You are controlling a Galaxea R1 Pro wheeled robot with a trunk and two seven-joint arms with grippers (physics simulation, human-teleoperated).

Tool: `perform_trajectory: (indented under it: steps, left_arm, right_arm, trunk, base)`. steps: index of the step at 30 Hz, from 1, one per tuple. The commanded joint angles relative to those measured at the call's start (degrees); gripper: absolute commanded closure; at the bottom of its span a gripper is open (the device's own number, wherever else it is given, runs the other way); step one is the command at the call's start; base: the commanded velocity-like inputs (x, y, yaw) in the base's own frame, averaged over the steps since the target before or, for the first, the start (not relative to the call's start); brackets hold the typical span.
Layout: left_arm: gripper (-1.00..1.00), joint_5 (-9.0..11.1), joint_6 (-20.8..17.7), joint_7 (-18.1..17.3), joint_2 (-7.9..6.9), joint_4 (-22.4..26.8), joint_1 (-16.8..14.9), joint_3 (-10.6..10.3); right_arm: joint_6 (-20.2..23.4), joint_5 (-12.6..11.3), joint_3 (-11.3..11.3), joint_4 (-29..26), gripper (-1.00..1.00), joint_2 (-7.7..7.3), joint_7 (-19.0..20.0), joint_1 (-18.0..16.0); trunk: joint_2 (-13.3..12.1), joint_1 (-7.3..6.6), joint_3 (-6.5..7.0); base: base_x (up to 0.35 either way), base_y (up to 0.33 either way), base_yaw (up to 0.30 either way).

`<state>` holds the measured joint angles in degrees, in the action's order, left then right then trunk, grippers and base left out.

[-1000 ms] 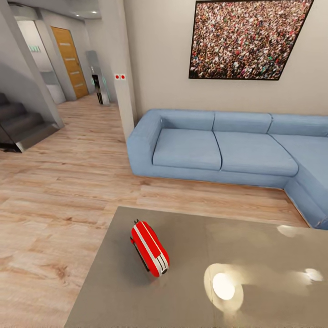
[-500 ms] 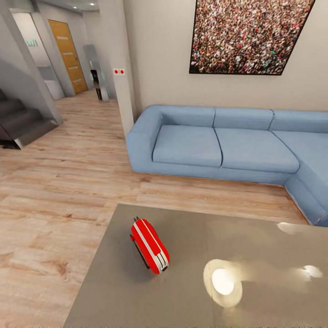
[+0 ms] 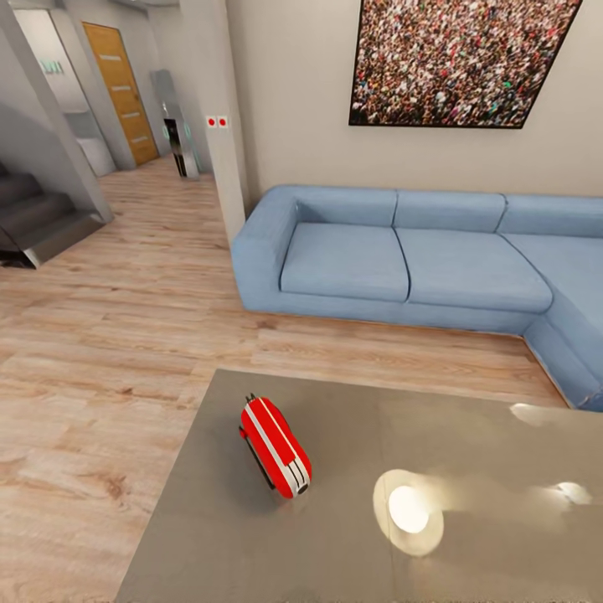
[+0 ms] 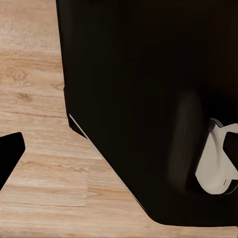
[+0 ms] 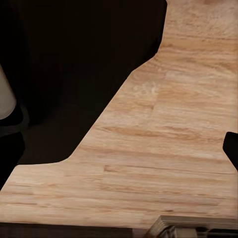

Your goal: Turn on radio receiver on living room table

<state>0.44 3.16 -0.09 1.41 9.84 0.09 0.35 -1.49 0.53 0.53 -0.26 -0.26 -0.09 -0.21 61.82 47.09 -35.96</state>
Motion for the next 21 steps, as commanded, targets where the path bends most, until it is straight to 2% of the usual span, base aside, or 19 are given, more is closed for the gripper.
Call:
perform_trajectory:
  steps: [1, 13, 21]
  left_arm:
    - [-1.00, 0.00, 0.00, 0.00, 0.00, 0.00, 0.00, 0.00]
    - [-1.00, 0.00, 0.00, 0.00, 0.00, 0.00, 0.00, 0.00]
    - [-1.00, 0.00, 0.00, 0.00, 0.00, 0.00, 0.00, 0.00]
  right_arm:
    - [0.00, 0.00, 0.00, 0.00, -1.00, 0.00, 0.00, 0.01]
    - [0.00, 0.00, -0.02, 0.00, -1.00, -0.02, 0.00, 0.03]
    - [0.00, -0.05, -0.08, 0.00, -1.00, -0.31, 0.55, 0.01]
  trunk:
    - [0.00, 0.00, -0.10]
    - [0.00, 0.00, -1.20]
    - [0.00, 0.00, -1.37]
  base:
    - [0.000, 0.000, 0.000]
    - [0.000, 0.000, 0.000]
    - [0.000, 0.000, 0.000]
